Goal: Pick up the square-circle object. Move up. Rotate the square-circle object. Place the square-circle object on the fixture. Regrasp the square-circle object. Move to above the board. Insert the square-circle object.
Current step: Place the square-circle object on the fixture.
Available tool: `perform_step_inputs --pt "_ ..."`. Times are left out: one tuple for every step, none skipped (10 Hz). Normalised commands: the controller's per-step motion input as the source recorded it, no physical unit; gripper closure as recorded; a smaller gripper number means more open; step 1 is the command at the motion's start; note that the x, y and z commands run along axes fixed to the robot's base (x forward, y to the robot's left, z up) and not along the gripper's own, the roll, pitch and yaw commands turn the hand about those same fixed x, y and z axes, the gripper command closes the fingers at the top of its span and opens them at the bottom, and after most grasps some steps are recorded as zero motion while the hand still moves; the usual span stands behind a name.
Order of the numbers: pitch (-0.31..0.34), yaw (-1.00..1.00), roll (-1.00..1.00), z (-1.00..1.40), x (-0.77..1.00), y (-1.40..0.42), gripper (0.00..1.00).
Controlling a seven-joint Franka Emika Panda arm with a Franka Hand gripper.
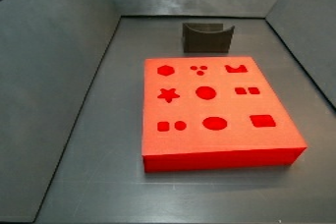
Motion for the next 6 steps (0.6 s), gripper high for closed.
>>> perform_step_inputs --pt "0.170 0.05 0.15 0.05 1.00 -0.05 1.00" --pt "0.169 0.05 0.15 0.04 0.99 -0.04 1.00" --pt "0.172 0.05 0.15 0.02 0.88 -0.03 1.00" --pt "0.179 0.05 0.15 0.02 0.80 -0.02 1.00" --pt "0.187 0.05 0.15 0.01 0.70 -0.01 1.00" --pt "0.062 -0.02 -1.00 -0.47 1.00 -0.13 1.00"
